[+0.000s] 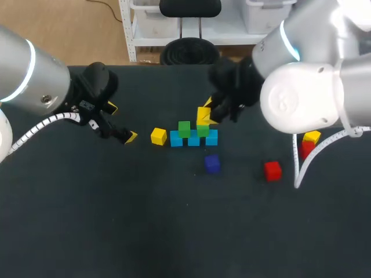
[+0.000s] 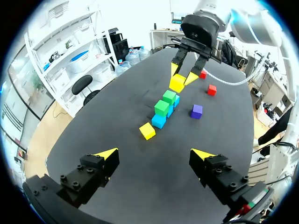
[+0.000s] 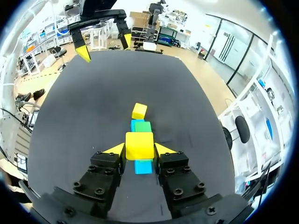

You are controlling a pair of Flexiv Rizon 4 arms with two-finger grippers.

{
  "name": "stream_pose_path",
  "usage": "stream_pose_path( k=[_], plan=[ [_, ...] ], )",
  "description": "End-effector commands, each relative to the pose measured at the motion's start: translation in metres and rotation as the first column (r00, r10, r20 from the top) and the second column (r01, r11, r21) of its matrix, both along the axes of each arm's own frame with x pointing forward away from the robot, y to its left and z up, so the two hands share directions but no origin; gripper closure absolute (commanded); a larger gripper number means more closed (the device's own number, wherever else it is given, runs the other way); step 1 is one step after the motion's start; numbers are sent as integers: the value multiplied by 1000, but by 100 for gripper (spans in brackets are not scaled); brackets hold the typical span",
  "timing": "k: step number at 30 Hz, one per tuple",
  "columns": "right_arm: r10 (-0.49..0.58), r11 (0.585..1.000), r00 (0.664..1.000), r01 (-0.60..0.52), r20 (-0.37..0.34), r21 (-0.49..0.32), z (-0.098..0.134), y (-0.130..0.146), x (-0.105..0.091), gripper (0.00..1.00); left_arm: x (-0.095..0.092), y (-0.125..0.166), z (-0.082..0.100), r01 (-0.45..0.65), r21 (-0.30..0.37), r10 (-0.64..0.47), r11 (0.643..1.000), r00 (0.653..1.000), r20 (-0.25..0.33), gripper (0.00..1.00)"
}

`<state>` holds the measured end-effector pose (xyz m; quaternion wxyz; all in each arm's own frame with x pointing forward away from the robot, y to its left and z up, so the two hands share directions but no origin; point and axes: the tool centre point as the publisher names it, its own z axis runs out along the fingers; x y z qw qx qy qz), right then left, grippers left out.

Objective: Place the blue cubes, place green cubes on the blue cubes, place the yellow cubes on the green cubes, then place the red cubes on the yellow cubes, and place purple cube on the red cubes.

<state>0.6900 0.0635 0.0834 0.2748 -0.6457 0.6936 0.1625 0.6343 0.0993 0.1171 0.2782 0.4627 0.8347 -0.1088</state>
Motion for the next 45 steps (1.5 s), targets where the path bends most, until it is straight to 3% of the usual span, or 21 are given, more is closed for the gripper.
stream_pose_path(
  k=[1,20,45],
  plan=[
    [-1,1000,1000,1,4,-2,-4,6,2,100,0,2,0,4,-4,-4,1000,1000,1,0],
    [16,1000,1000,-16,-4,-4,-23,22,14,100,0,2,0,4,-4,-4,1000,1000,1,0],
    [19,1000,1000,-18,3,-21,-27,16,19,100,0,2,0,4,-4,-4,1000,1000,1,0]
  ],
)
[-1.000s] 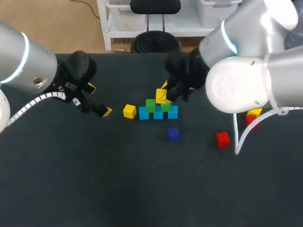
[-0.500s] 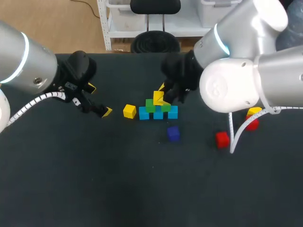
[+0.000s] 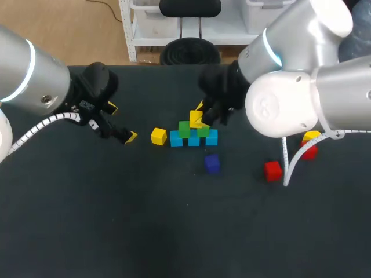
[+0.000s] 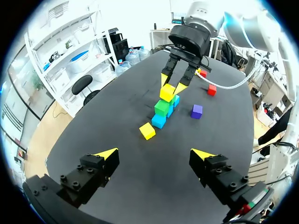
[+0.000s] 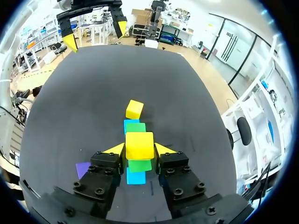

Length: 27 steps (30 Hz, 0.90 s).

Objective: Place the blue cubes, place green cubes on the blue cubes, place the yellow cubes on the green cubes, then place the red cubes on the yellow cubes, and place purple cube on the red cubes.

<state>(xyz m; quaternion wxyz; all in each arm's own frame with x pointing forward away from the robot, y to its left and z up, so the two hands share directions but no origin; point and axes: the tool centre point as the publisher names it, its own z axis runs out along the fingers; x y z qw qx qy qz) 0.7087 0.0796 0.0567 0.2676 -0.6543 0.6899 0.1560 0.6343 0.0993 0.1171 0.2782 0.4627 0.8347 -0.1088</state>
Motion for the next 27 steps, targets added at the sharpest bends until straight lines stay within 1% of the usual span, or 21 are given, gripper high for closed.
stream_pose_path(
  k=[1,10,27],
  plan=[
    [5,1000,1000,-5,0,1,0,1,0,100,0,2,0,4,-4,-4,1000,1000,1,0],
    [18,1000,1000,-18,0,-1,-1,1,-3,100,0,2,0,4,-4,-4,1000,1000,1,0],
    [32,999,999,-32,6,-14,-3,3,-2,100,0,2,0,4,-4,-4,1000,1000,1,0]
  ],
)
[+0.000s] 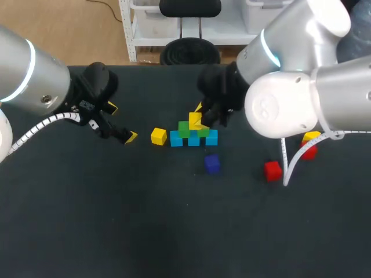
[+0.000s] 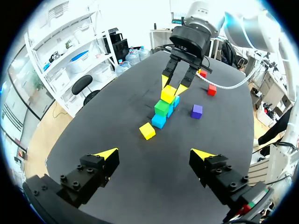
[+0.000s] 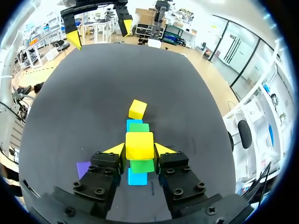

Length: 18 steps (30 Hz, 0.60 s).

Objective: Place the blue cubes, place green cubes on the blue cubes, place the yellow cubes on the green cubes, then place the red cubes on the yellow cubes, and place purple cube on the red cubes.

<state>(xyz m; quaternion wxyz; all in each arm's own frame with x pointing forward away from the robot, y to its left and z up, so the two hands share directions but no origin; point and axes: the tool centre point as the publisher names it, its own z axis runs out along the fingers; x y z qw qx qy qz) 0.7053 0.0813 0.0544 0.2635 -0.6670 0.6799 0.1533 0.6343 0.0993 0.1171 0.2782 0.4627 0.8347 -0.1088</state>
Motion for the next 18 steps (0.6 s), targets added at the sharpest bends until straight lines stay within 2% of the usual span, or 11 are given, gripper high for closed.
stream_pose_path(
  k=[1,18],
  plan=[
    [2,1000,1000,-2,0,-1,-1,1,1,100,0,2,0,4,-4,-4,1000,1000,1,0],
    [1,1000,1000,-1,4,-2,-1,2,3,100,0,2,0,4,-4,-4,1000,1000,1,0]
  ],
)
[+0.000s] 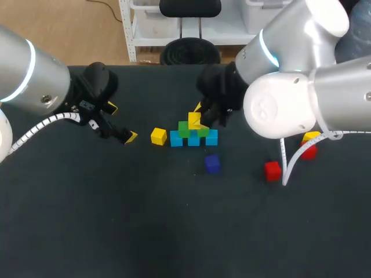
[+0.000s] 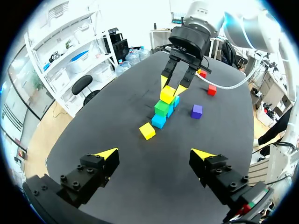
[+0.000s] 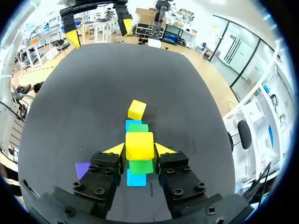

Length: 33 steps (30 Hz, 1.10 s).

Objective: Place the blue cubes, place green cubes on the blue cubes, place the yellow cubes on the green cubes, then place the red cubes on the yellow cubes, and place purple cube on the red cubes.

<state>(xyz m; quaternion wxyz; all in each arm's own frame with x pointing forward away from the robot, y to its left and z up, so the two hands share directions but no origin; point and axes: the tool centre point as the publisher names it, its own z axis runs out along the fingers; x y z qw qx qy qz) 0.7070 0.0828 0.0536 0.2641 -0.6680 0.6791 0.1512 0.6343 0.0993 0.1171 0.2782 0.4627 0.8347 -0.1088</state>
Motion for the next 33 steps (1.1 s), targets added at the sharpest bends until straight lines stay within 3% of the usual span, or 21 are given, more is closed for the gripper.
stream_pose_path(
  k=[1,33],
  plan=[
    [-1,1000,1000,1,0,0,-1,0,1,100,0,2,0,4,-4,-4,1000,1000,1,0],
    [-7,1000,1000,7,5,-4,-2,2,5,100,0,2,0,4,-4,-4,1000,1000,1,0]
  ],
)
